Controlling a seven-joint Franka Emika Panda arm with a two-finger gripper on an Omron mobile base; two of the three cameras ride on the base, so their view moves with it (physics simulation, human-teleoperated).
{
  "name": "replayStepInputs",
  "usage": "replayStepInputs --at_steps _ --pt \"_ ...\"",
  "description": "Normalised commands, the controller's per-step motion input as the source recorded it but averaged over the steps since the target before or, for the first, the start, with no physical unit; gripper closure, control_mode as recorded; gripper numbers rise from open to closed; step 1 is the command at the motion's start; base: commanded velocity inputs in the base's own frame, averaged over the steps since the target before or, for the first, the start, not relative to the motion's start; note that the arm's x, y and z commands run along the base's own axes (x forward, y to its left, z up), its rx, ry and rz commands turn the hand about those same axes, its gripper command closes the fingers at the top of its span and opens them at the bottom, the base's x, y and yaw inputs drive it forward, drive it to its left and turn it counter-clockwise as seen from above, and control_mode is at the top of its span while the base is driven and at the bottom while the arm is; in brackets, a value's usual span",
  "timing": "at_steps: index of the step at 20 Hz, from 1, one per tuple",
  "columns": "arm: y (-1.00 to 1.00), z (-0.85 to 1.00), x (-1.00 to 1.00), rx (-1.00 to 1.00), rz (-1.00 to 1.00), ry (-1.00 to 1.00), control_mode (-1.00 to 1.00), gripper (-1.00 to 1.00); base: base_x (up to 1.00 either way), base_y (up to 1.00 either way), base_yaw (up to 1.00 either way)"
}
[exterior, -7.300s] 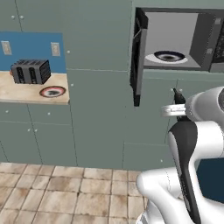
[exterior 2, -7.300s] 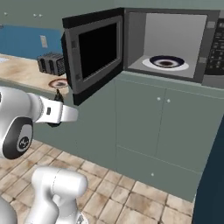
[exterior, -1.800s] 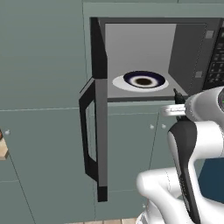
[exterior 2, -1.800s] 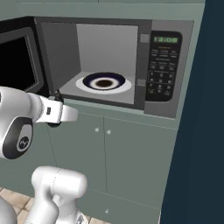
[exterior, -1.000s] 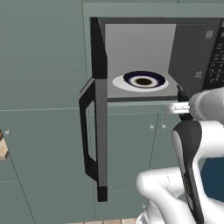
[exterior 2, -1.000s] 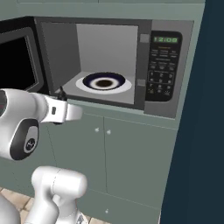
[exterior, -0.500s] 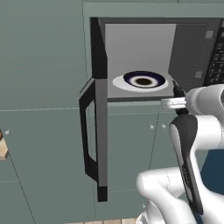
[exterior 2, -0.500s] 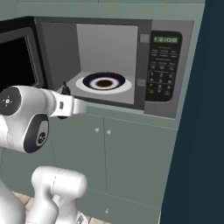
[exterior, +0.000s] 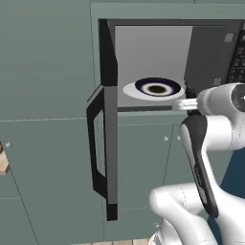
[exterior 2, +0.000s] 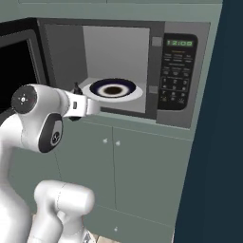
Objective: Pick the eggplant from the counter and place it in the microwave. Then turn on the microwave.
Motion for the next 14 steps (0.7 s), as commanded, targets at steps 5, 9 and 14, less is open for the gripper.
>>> replayStepInputs --at_steps 5,9,14 --pt "-0.03 0.04 0.36 0.0 0.0 0.0 -1.0 1.0 0.0 0.0 0.0" --pt "-0.05 0.0 0.44 0.0 0.0 0.04 -1.0 1.0 0.0 0.0 0.0" --pt "-0.08 0.0 0.41 0.01 0.0 0.05 -1.0 1.0 0.0 0.0 0.0"
